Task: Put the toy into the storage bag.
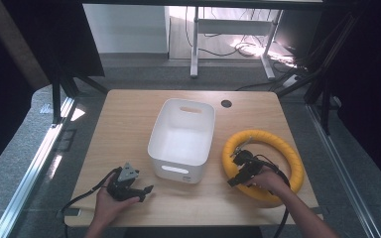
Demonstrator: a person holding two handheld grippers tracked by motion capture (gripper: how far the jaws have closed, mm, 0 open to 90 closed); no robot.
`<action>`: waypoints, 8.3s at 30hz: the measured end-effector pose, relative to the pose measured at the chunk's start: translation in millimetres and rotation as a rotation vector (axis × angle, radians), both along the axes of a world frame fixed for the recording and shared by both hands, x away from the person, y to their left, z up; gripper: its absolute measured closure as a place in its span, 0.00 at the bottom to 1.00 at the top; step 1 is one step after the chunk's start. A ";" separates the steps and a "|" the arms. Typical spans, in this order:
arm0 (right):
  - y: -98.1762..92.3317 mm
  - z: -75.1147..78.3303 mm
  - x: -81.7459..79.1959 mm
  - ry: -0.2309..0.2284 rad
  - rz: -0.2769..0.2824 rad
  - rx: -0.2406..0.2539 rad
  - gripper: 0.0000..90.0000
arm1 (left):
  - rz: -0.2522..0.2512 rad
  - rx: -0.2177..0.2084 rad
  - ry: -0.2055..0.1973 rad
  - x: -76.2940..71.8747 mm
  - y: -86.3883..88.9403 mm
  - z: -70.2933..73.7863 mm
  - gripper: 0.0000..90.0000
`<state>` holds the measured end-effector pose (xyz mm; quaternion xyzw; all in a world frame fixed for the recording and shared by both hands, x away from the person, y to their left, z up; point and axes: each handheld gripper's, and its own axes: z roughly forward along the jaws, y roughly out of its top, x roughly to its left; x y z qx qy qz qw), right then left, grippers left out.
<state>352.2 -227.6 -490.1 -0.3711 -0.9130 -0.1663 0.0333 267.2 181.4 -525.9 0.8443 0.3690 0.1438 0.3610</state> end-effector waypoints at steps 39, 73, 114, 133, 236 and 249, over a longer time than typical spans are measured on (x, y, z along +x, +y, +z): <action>-91.1 63.8 -14.1 -0.255 -0.181 0.669 0.54 | -0.003 -0.002 0.009 0.9 -2.1 -1.9 0.24; -92.4 97.8 -34.2 -0.680 -0.325 0.872 0.55 | 0.000 -0.016 0.005 1.2 -1.9 -1.3 0.24; -31.3 113.5 -44.4 -0.981 -0.331 0.792 0.54 | -0.009 -0.013 0.014 1.9 -3.9 -3.5 0.24; 18.2 118.1 -46.2 -1.100 -0.310 0.786 0.54 | -0.016 -0.010 0.021 2.6 -5.2 -5.2 0.24; 218.7 129.7 -52.8 -1.203 -0.088 0.758 0.53 | -0.023 0.023 0.015 0.2 1.4 -0.6 0.24; 225.5 116.3 -51.3 -1.167 -0.116 0.774 0.53 | -0.027 0.032 0.012 0.1 1.9 -0.8 0.24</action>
